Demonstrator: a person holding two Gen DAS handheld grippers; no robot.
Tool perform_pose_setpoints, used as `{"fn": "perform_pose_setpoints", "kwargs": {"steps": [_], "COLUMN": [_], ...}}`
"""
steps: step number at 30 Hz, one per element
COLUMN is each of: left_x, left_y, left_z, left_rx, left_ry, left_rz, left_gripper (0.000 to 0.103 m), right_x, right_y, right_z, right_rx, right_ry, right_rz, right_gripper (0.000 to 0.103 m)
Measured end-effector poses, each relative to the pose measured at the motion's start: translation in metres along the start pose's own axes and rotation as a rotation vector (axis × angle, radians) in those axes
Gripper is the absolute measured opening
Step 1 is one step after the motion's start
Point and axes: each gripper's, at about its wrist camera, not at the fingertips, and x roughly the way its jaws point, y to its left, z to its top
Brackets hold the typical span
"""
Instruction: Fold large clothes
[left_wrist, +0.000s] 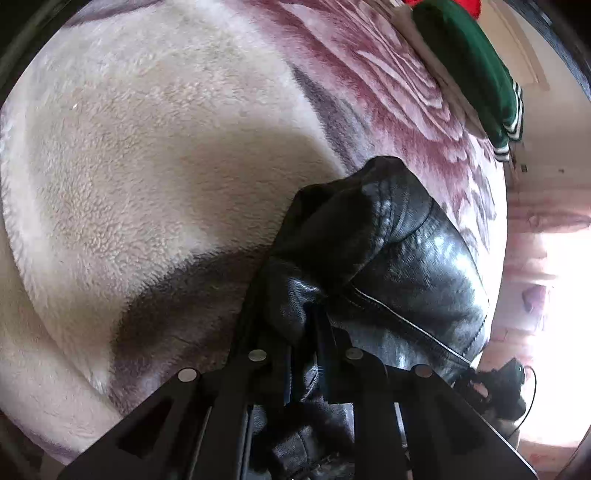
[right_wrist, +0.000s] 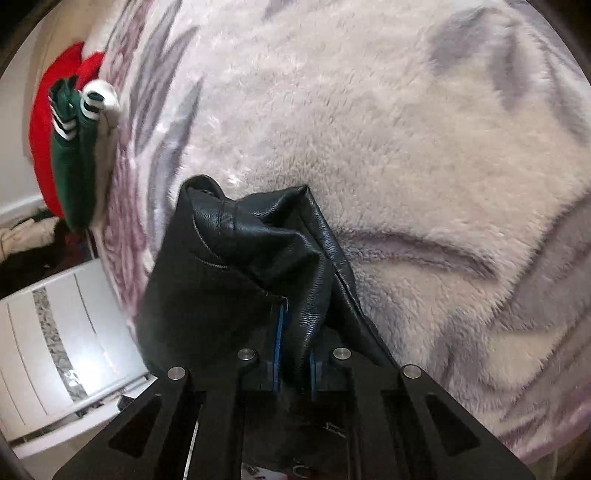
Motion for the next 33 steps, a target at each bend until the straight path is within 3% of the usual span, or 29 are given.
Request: {"fn": "perform_pose_setpoints", "kwargs": {"steps": [1, 4, 5, 7, 11, 12, 13, 14, 15, 16, 17, 19, 21, 22, 23, 26, 31, 33], "left_x": [-0.010, -0.048, -0.059, -0.091, -0.113, -0.107, -0.096, -0.081, -0.063, -0.042, -0.024, 0.019, 0.045, 0.058, 0.063, 0.072, 0.075, 0.066], "left_y": [-0.001, -0.001, -0.002, -0.014, -0.064, -0.079, -0.103, -0.121, -0.134, -0.145, -0.154, -0.164, -0.155, -0.142, -0.132, -0.113, -0.124, -0.135], "left_z": [0.001, -0.004, -0.006, -0.011, -0.006, -0.002, 0.002, 0.007, 0.011, 0.017, 0.022, 0.032, 0.038, 0.045, 0.049, 0.060, 0.061, 0.061], "left_rx": [-0.011, -0.031, -0.017, 0.040, 0.177, 0.216, 0.278, 0.320, 0.350, 0.372, 0.389, 0.424, 0.394, 0.362, 0.326, 0.281, 0.318, 0.329], "left_ry": [0.016, 0.015, -0.001, -0.042, -0.128, -0.129, -0.135, -0.133, -0.108, -0.070, -0.043, -0.006, 0.037, 0.061, 0.085, 0.124, 0.137, 0.135], "left_rz": [-0.002, -0.041, -0.016, 0.043, 0.104, 0.103, 0.124, 0.140, 0.154, 0.153, 0.148, 0.210, 0.250, 0.237, 0.205, 0.102, 0.135, 0.157], "left_gripper": [0.015, 0.023, 0.028, 0.066, 0.069, 0.068, 0.056, 0.042, 0.010, 0.006, 0.006, 0.005, 0.002, 0.003, 0.004, 0.004, 0.004, 0.004], "right_x": [0.000, -0.020, -0.031, -0.058, -0.097, -0.100, -0.097, -0.090, -0.076, -0.058, -0.044, 0.000, 0.045, 0.059, 0.073, 0.091, 0.117, 0.114], "right_y": [0.002, 0.005, 0.005, 0.006, 0.029, 0.044, 0.059, 0.077, 0.100, 0.120, 0.134, 0.165, 0.185, 0.188, 0.185, 0.169, 0.178, 0.183], "right_z": [0.001, -0.003, -0.008, -0.019, -0.041, -0.045, -0.047, -0.048, -0.049, -0.051, -0.051, -0.048, -0.039, -0.033, -0.025, -0.006, -0.007, -0.005], "right_rx": [-0.011, -0.030, -0.032, -0.062, -0.140, -0.177, -0.211, -0.258, -0.311, -0.367, -0.401, -0.468, -0.512, -0.520, -0.513, -0.430, -0.476, -0.452], "right_ry": [0.013, 0.069, 0.079, 0.060, -0.014, -0.037, -0.051, -0.051, -0.043, -0.025, -0.014, 0.030, 0.069, 0.073, 0.080, 0.129, 0.126, 0.142], "right_rz": [-0.009, -0.048, -0.058, -0.089, -0.140, -0.122, -0.119, -0.110, -0.108, -0.118, -0.122, -0.153, -0.246, -0.298, -0.344, -0.340, -0.464, -0.475], "right_gripper": [0.015, 0.047, 0.052, 0.053, 0.053, 0.052, 0.045, 0.030, 0.024, 0.022, 0.018, 0.012, 0.010, 0.001, 0.000, 0.000, 0.000, 0.000]}}
